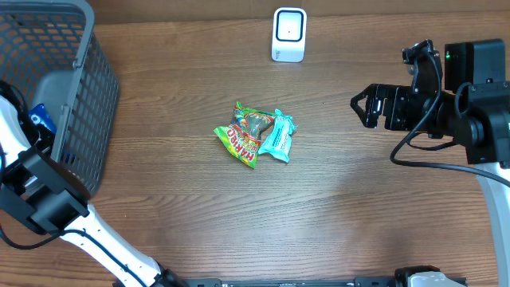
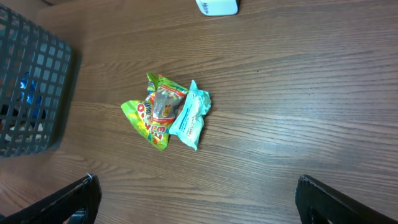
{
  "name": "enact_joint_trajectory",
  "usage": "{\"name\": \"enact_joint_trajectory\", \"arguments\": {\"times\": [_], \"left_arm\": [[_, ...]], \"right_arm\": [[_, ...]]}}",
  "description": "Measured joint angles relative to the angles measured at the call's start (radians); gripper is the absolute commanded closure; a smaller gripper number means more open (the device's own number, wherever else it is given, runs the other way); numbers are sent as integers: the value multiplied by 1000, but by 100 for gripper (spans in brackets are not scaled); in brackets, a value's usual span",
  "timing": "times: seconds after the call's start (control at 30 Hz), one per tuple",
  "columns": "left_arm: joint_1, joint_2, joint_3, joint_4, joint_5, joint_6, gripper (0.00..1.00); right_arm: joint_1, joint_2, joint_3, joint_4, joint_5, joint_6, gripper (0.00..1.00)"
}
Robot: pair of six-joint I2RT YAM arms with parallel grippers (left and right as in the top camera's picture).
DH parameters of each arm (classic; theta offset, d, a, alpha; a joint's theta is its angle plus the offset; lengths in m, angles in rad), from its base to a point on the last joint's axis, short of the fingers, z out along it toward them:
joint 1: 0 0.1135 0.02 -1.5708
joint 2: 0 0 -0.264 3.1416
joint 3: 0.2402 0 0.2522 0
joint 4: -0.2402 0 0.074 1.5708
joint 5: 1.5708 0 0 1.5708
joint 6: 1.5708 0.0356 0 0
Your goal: Scan the item barcode
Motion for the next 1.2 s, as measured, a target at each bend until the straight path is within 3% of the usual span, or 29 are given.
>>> {"name": "enact_joint_trajectory", "arguments": {"times": [0.43,0.77,0.83,0.9,0.93,0.97,1.1,1.2], "left_arm": [[0,10,31,-33,79,0,96],[0,-31,296,-123,204,12,96],[0,-72,330,-131,217,13,87],[0,-124,349,-151,222,21,55],[0,-146,355,-163,222,23,42],[0,-168,362,-180,223,26,37],[0,-200,367,-246,226,32,27],[0,-200,312,-248,229,32,25]], "right_arm": [[0,0,0,5,0,0,0],[0,0,0,5,0,0,0],[0,0,0,5,0,0,0],[0,0,0,5,0,0,0],[0,0,0,6,0,0,0],[0,0,0,7,0,0,0],[0,0,0,14,0,0,0],[0,0,0,16,0,0,0]]}}
